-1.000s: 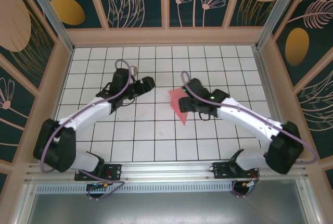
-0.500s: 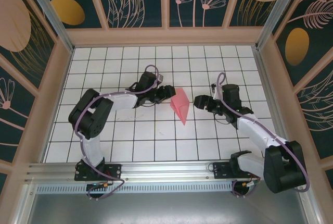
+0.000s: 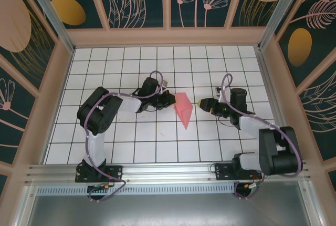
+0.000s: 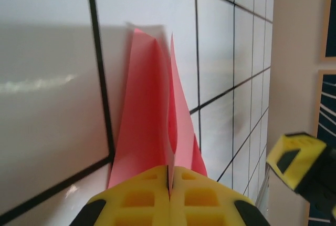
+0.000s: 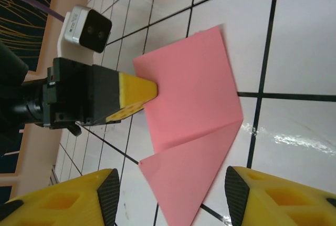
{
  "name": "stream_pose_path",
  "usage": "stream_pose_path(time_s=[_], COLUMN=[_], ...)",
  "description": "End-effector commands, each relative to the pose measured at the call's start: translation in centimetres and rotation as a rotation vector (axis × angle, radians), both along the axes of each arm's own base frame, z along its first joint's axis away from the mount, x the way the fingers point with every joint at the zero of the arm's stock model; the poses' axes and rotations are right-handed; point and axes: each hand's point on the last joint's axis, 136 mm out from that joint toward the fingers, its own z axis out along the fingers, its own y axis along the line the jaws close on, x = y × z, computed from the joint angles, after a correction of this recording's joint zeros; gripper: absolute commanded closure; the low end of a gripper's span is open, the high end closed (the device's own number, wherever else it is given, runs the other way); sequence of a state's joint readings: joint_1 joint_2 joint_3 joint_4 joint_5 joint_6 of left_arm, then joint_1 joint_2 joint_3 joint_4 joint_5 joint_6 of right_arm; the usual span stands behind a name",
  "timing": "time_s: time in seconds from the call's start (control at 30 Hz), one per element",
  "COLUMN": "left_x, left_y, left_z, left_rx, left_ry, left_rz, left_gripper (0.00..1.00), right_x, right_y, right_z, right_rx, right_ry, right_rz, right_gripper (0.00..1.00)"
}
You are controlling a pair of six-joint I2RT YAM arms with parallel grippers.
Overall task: Fold a paper plane with a square sheet of paper (fold left side to right side)
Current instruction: Fold the wing for the fifth time at the center of the table.
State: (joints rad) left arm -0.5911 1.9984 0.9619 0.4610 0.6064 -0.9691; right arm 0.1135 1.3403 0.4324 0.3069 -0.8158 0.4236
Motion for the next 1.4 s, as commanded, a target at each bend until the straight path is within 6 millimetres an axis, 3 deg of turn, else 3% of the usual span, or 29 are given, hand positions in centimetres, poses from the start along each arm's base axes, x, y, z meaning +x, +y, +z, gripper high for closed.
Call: stream_pose_path(time_s=[0.0, 0.13, 0.33, 0.53, 0.73, 0.97, 1.17, 1.23, 1.37], left_x=[-0.9, -2.1, -3.4, -3.9, -4.0, -3.6, -2.6, -1.9, -0.3], left_y=[0.0, 0.2, 0.8, 0.7, 0.6, 0.8, 2.2, 3.5, 6.8], left_z=[2.2, 3.7, 4.0, 5.0, 5.4, 4.4, 4.3, 4.6, 6.0], left_rx=[-0.062, -0.118, -0.142, -0.181, -0.184, -0.158, -0.101, -0.053, 0.127], left_ry=[-0.077, -0.124, -0.141, -0.162, -0.178, -0.162, -0.177, -0.197, -0.278], left_rz=[-0.069, -0.133, -0.172, -0.200, -0.210, -0.192, -0.143, -0.108, -0.019], left_gripper=[1.00, 1.00, 1.00, 1.00, 1.00, 0.99, 0.77, 0.61, 0.44], right_x=[0.8, 1.7, 2.4, 2.5, 2.6, 2.2, 2.2, 2.1, 2.2], right_y=[0.8, 1.5, 3.3, 5.8, 7.1, 7.0, 6.6, 6.5, 6.1], right_z=[1.0, 0.0, -1.4, -2.5, -2.8, -3.0, -3.3, -3.3, -3.3], right_rx=[0.033, 0.048, 0.098, 0.106, 0.124, 0.122, 0.089, 0.079, 0.053], right_ry=[-0.085, -0.072, -0.025, 0.006, 0.019, 0.032, 0.047, 0.053, 0.070], right_rz=[0.077, 0.136, 0.238, 0.319, 0.355, 0.348, 0.321, 0.313, 0.287], right_gripper=[0.42, 0.42, 0.45, 0.46, 0.49, 0.63, 0.85, 0.89, 0.93])
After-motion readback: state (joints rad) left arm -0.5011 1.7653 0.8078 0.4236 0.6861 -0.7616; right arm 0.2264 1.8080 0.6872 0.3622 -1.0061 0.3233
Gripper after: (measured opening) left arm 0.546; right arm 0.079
